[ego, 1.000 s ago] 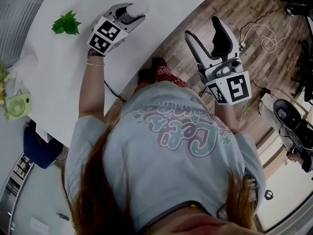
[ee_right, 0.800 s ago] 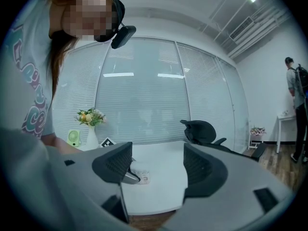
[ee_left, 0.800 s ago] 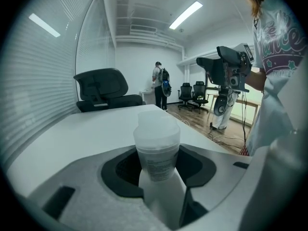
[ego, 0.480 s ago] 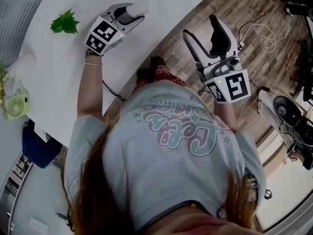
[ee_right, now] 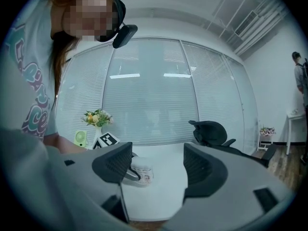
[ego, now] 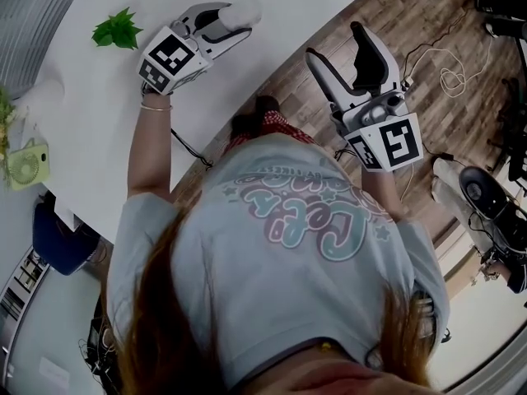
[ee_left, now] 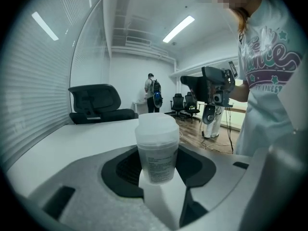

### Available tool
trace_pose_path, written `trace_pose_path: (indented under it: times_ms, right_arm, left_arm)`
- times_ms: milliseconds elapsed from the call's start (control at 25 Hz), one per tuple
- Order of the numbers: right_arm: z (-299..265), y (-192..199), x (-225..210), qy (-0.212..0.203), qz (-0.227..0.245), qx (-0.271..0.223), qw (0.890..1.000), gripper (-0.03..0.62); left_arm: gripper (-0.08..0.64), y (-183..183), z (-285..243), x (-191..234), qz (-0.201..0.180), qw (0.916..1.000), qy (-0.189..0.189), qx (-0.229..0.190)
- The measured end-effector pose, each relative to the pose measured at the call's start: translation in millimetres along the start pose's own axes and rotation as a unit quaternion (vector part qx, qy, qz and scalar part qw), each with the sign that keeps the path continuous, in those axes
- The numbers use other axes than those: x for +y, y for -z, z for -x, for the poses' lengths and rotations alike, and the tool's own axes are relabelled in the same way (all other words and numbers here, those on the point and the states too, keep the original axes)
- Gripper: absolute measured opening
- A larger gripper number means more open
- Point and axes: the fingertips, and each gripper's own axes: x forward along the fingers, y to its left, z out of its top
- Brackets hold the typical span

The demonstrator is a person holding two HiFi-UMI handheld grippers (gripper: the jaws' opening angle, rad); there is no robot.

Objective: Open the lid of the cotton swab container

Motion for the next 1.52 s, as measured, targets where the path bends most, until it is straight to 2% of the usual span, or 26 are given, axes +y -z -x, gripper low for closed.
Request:
trace_pose_path:
  times_ms: [160,440,840,1080,1520]
  right_arm:
    - [-7.7,-4.4,8.7,-0.019,0.005,-0.002,1.000,0.321]
    - [-11.2,-11.6,40.4,-0.078,0.026,-0.009,0.997,0.321]
    - [-20.2,-21.3,86.2,-0.181,0.054,-0.010,0.982,0.321]
    - [-19.1,-27.9,113.6,-0.241,0.071,-0.011,0.968,0.321]
    - [-14.6,-47.7,161.2,-0.348,0.087,-0.018,0.933,0.320]
  left_arm:
    - [0.189,-14.9,12.2,-6.9,-0.009,0.9999,0.006,-0.009]
    - [0.189,-33.7,41.8,-31.8,-0.021,0.9994,0.024,-0.017]
    - [0.188,-55.1,86.2,-63.2,-0.034,0.9986,0.034,-0.021]
    - [0.189,-67.3,102.6,-85.2,-0.036,0.9978,0.050,-0.026]
    - [0.189,-86.5,123.0,-123.7,-0.051,0.9958,0.070,-0.030]
